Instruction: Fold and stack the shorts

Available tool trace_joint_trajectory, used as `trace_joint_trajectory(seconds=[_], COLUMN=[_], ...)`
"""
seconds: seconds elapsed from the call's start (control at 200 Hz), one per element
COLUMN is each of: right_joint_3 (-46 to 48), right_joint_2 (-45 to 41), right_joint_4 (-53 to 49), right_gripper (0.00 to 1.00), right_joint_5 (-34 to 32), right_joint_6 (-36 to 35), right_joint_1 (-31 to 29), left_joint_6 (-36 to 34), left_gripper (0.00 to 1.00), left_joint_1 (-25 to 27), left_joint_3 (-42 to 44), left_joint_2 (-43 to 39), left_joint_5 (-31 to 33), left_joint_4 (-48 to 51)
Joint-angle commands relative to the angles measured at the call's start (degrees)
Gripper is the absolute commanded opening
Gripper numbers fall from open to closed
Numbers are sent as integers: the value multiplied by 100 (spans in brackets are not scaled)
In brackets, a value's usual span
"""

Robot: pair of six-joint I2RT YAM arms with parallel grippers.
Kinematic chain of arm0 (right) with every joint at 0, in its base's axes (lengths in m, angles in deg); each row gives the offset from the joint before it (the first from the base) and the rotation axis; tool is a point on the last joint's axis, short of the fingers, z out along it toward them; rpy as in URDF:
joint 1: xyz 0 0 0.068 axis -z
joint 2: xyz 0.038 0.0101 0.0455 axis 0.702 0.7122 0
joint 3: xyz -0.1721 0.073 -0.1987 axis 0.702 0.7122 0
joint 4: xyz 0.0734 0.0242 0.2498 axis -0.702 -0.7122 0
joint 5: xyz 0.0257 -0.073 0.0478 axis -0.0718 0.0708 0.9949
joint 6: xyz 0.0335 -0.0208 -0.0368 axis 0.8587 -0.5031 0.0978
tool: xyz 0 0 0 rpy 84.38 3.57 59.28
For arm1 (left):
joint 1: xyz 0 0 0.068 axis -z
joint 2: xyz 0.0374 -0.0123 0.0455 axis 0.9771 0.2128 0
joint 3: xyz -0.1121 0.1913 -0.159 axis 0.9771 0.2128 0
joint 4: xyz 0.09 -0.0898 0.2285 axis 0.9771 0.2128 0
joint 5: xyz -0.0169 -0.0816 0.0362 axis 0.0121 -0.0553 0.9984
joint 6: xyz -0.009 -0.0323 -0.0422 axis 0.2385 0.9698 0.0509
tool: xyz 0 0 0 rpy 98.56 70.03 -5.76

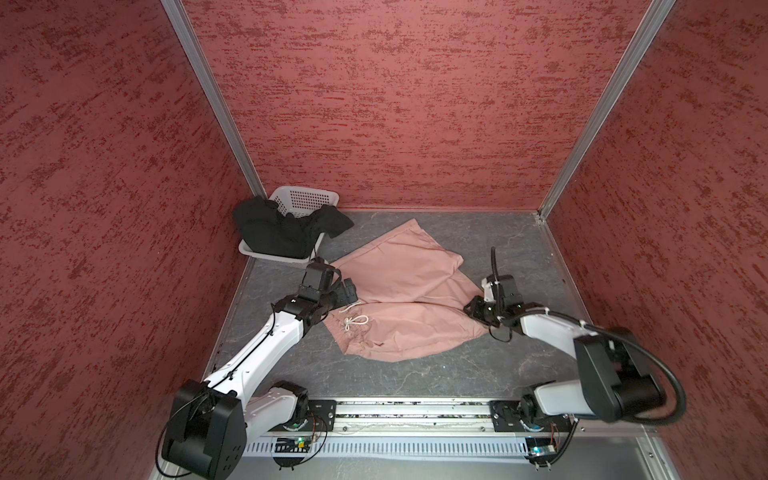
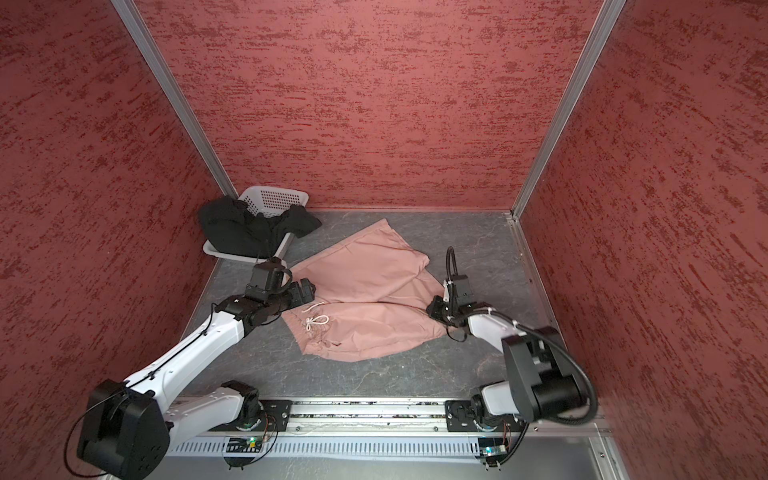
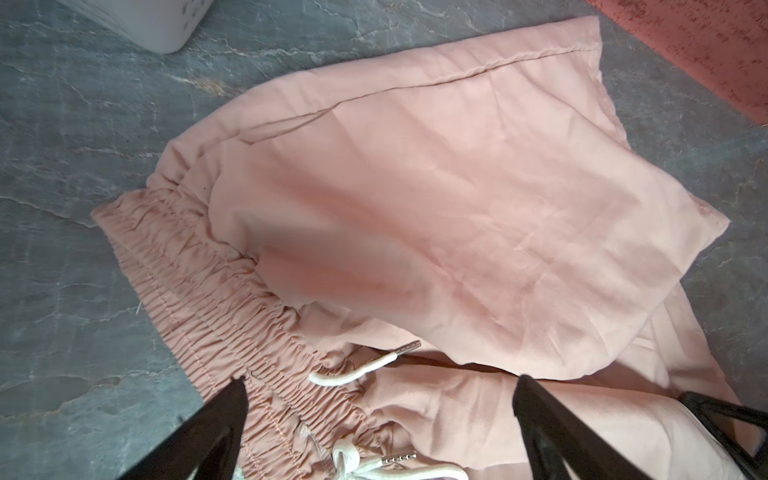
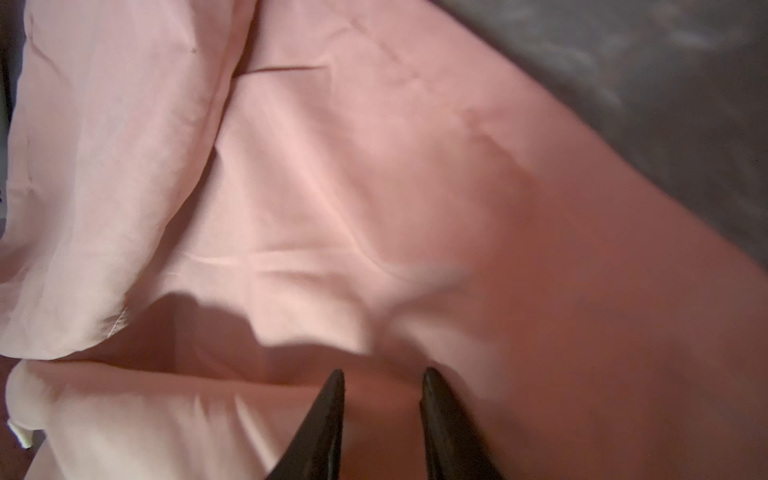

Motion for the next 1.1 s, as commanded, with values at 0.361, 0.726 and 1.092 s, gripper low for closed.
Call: trace_joint_trajectory(seconds=[0.361,0.726,1.092], right_joint_3=[-2688,-6191,-8424], right_joint_2=[445,4295,6290], right_joint_4=[-1024,-1165,-2052], right_gripper=[64,73,74], right_joint_5=[-424,915,654], right_joint_6=[-1788,-3383,-3722], right_joint_1=[3,-31,-119], left_joint_6=[-172,44,240], left_gripper=[99,99,100], left_joint_1=[-71,-131,-237], left_joint_3=[-4,326,649], left_joint_2=[187,-339,-560], left_joint_5=[-80,-87,-88], left_joint_4=[-375,-211,-166])
